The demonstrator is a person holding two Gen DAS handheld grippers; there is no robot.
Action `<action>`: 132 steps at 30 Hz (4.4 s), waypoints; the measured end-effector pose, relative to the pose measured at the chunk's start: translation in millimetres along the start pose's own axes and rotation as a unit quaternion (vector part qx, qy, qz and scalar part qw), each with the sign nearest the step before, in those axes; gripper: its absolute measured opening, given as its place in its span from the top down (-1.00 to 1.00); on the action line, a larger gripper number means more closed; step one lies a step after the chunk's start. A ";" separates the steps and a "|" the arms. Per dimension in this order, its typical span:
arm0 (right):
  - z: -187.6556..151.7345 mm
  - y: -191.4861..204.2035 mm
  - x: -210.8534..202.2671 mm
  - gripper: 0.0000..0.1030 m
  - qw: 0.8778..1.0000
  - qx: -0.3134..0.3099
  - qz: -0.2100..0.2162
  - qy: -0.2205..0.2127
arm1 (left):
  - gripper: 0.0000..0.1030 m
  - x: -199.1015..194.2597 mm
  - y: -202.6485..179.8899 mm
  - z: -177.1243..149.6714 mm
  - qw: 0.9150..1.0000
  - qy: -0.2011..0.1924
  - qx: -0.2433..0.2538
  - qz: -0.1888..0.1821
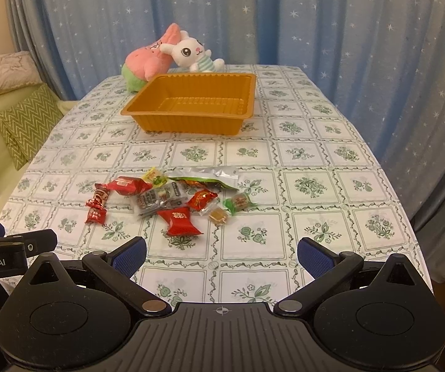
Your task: Organize snacks
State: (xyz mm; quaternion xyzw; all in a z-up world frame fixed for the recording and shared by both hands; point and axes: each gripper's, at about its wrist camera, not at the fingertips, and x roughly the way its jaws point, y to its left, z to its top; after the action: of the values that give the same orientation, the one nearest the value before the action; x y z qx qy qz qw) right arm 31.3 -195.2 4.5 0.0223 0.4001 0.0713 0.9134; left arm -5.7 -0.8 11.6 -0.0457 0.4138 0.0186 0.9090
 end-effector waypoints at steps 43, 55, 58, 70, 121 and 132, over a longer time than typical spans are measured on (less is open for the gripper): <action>-1.3 -1.5 3.3 -0.99 1.000 0.005 -0.001 0.006 | -0.86 -0.2 0.6 -1.9 1.000 0.002 -0.003 -0.005; -2.6 -1.9 5.5 -0.99 1.000 0.007 -0.001 0.007 | -0.86 0.6 0.6 -2.3 1.000 0.003 -0.002 -0.006; -2.7 -2.2 5.8 -0.99 1.000 0.007 -0.001 0.007 | -0.86 1.3 0.6 -2.1 1.000 0.003 -0.002 -0.006; -4.5 -5.0 19.4 -0.99 1.000 0.016 0.001 0.015 | -0.86 17.1 4.3 -0.6 1.000 0.015 -0.004 -0.009; 6.7 25.4 151.9 0.24 0.994 -0.054 0.093 0.030 | 0.60 154.3 20.2 15.3 0.998 0.054 0.039 -0.021; 0.9 26.3 134.1 0.51 0.993 -0.063 0.091 0.026 | 0.60 133.2 14.0 15.6 0.998 0.053 0.035 -0.019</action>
State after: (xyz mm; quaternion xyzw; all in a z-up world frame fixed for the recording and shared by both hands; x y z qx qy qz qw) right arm 118.7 -149.3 -89.9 -0.0011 0.4144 0.1800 0.8921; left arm 92.5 14.1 -79.5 -0.0229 0.4607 -0.0159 0.8871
